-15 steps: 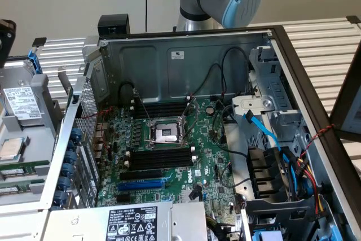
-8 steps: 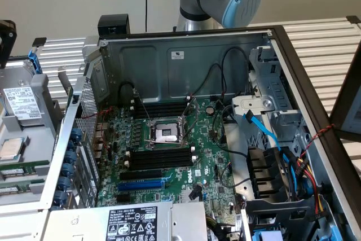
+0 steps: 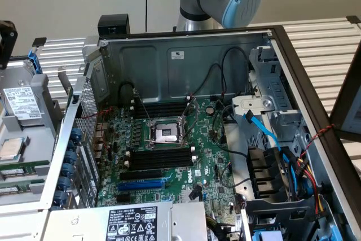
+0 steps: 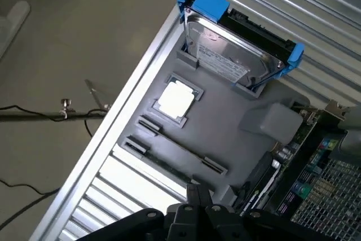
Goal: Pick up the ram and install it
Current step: 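Pick up the ram and move it above insertion slot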
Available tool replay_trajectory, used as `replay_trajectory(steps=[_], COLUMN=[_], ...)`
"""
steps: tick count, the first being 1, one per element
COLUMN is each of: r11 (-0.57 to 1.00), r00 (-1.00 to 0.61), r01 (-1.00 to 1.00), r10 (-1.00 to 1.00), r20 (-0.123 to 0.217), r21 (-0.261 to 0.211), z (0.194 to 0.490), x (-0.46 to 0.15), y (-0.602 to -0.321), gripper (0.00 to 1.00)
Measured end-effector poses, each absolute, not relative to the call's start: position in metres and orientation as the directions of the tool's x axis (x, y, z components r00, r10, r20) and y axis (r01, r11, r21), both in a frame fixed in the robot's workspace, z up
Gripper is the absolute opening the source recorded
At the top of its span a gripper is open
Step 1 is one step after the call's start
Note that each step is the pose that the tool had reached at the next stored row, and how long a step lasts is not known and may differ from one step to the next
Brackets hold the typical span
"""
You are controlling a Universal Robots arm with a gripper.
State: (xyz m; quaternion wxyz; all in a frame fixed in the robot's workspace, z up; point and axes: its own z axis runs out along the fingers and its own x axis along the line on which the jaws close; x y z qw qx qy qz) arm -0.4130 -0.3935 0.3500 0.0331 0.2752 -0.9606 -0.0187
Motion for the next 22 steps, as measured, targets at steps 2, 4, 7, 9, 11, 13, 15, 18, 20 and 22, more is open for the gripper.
replay_trajectory(steps=[2, 4, 7, 9, 11, 13, 15, 18, 20, 22], r11=[0.828, 0.807, 0.773, 0.75, 0.726, 0.7, 0.673, 0.633, 0.604, 0.574], r00=[-0.826, -0.805, -0.771, -0.749, -0.724, -0.698, -0.671, -0.631, -0.601, -0.572], r01=[-0.558, -0.589, -0.632, -0.659, -0.686, -0.712, -0.738, -0.772, -0.795, -0.817], r10=[-0.56, -0.591, -0.634, -0.661, -0.688, -0.714, -0.74, -0.774, -0.797, -0.819], r20=[0.053, 0.053, 0.053, 0.053, 0.053, 0.053, 0.053, 0.053, 0.053, 0.053], r21=[0.054, 0.054, 0.054, 0.054, 0.054, 0.054, 0.054, 0.054, 0.054, 0.054], z=[0.3492, 0.3484, 0.3473, 0.3465, 0.3458, 0.345, 0.3442, 0.3431, 0.3423, 0.3414], x=[-0.4129, -0.413, -0.4129, -0.4129, -0.413, -0.413, -0.413, -0.4129, -0.413, -0.4129], y=[-0.3935, -0.3935, -0.3935, -0.3935, -0.3934, -0.3935, -0.3935, -0.3935, -0.3935, -0.3935], gripper=[0.11, 0.11, 0.11, 0.11, 0.11, 0.11, 0.11, 0.11, 0.11, 0.11])
